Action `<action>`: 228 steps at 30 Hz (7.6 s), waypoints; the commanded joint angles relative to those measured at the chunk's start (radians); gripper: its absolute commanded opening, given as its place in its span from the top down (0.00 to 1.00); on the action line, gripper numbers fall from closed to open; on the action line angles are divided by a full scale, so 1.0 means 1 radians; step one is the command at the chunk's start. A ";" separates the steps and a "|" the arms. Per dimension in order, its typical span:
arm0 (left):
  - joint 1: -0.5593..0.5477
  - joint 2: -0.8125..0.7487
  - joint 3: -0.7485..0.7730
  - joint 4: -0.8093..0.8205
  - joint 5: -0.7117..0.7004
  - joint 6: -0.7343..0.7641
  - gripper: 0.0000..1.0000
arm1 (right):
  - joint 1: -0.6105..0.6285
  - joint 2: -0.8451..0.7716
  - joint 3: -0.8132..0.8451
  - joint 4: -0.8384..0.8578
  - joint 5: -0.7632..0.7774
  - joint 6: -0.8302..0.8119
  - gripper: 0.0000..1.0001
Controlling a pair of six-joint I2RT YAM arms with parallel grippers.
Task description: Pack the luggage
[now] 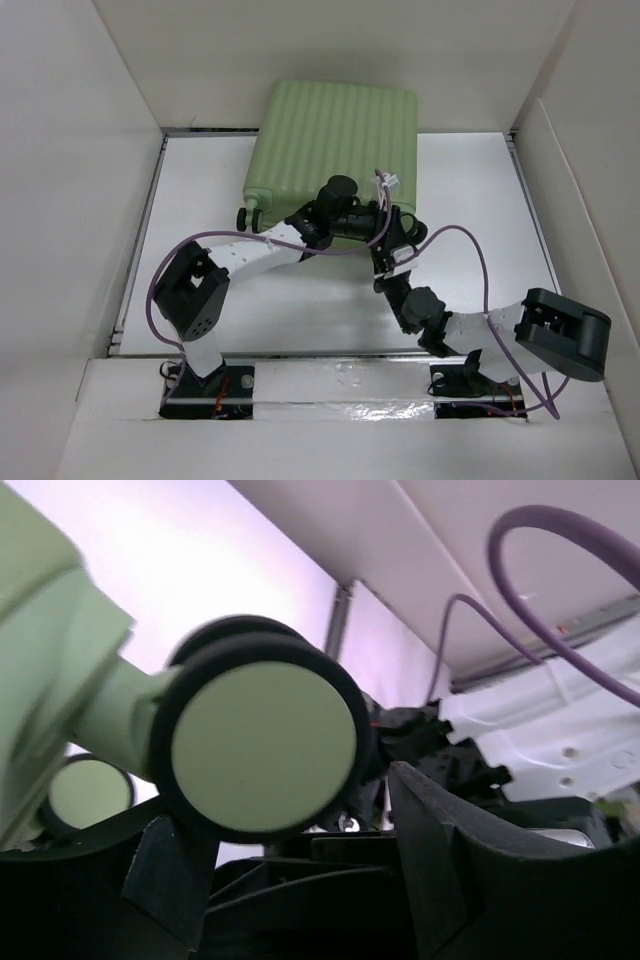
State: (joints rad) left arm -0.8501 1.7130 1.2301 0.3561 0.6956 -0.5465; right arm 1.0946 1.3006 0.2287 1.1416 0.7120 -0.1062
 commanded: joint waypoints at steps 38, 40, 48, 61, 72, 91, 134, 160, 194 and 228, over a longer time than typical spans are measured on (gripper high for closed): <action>0.283 -0.761 -0.270 -0.853 -1.085 0.115 0.04 | 0.024 -0.600 -0.140 -0.461 -0.161 0.247 0.41; 0.283 -0.711 -0.247 -0.846 -1.110 0.135 0.04 | 0.024 -0.569 -0.132 -0.430 -0.181 0.247 0.41; 0.302 -0.580 -0.181 -0.743 -1.131 0.227 0.11 | 0.024 -0.472 -0.117 -0.376 -0.218 0.237 0.41; 0.321 -0.549 -0.190 -0.657 -0.912 0.227 1.00 | 0.005 -0.590 -0.126 -0.483 -0.168 0.249 0.40; 0.250 -0.673 -0.426 -0.168 -0.489 -0.075 1.00 | -0.093 -0.728 -0.063 -0.747 -0.167 0.333 0.85; 0.006 -0.802 -0.558 0.184 -0.649 -0.125 1.00 | -0.622 -0.667 0.026 -0.829 -0.502 0.226 0.48; 0.006 -0.837 -0.685 0.250 -0.551 -0.188 1.00 | -0.799 -0.123 -0.038 0.016 -0.717 0.134 0.72; 0.006 -0.722 -0.517 0.369 -0.467 -0.251 1.00 | 0.003 0.139 0.162 0.110 -0.589 0.223 1.00; 0.063 -1.092 -0.624 0.025 -0.723 -0.288 0.19 | 0.188 0.286 0.094 0.277 -0.362 0.336 0.24; 0.194 -1.264 -1.011 -0.214 -0.843 -0.198 0.79 | 0.094 0.247 0.699 -0.575 -0.126 0.252 0.19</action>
State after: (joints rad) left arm -0.6590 0.4019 0.2241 -0.0273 -0.1699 -0.7853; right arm 1.2003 1.5173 0.8761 0.5949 0.4679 0.1345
